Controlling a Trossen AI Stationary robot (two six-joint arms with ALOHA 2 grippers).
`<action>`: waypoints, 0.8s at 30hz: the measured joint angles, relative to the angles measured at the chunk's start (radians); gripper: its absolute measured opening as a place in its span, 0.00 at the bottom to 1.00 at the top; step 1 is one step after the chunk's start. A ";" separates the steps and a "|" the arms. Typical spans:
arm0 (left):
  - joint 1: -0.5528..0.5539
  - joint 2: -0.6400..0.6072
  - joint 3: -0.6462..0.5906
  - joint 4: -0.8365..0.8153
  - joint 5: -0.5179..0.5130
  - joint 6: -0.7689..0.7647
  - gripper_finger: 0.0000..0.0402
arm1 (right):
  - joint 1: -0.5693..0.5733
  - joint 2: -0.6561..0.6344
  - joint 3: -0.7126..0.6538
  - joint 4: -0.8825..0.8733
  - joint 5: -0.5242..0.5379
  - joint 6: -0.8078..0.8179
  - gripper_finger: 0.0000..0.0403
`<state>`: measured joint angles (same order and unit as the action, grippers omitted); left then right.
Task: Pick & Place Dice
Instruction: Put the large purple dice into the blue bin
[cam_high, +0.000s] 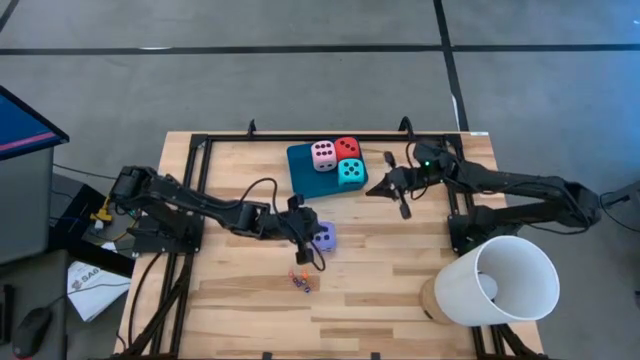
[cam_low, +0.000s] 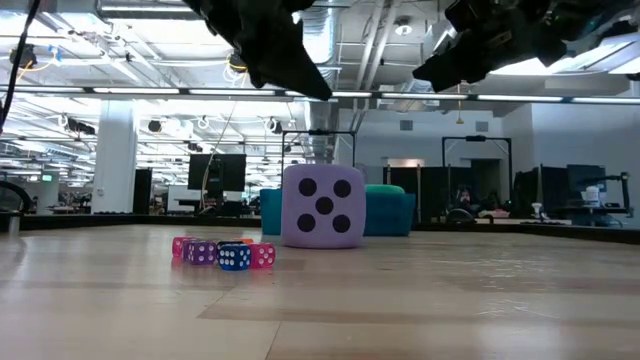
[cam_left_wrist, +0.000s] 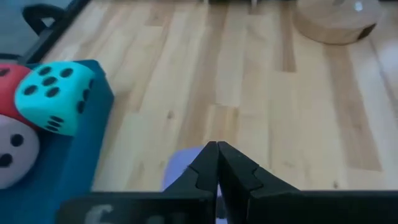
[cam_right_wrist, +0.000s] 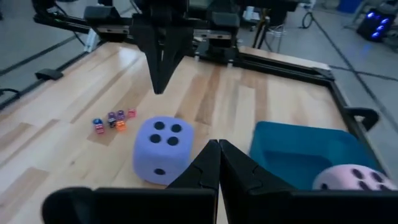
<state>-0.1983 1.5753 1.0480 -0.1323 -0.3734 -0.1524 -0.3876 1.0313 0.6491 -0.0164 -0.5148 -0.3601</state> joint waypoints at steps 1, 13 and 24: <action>0.011 0.000 -0.006 0.005 0.009 0.015 0.00 | -0.009 0.000 0.000 0.000 0.000 -0.012 0.00; 0.220 -0.119 -0.014 0.010 0.206 0.129 0.00 | -0.164 0.002 0.000 -0.003 -0.006 -0.066 0.00; 0.284 -0.256 -0.025 0.024 0.199 0.165 0.00 | -0.209 -0.002 0.000 -0.003 -0.008 -0.007 0.00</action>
<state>0.0861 1.3195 1.0228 -0.1078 -0.1748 0.0125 -0.5968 1.0296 0.6491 -0.0193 -0.5228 -0.3669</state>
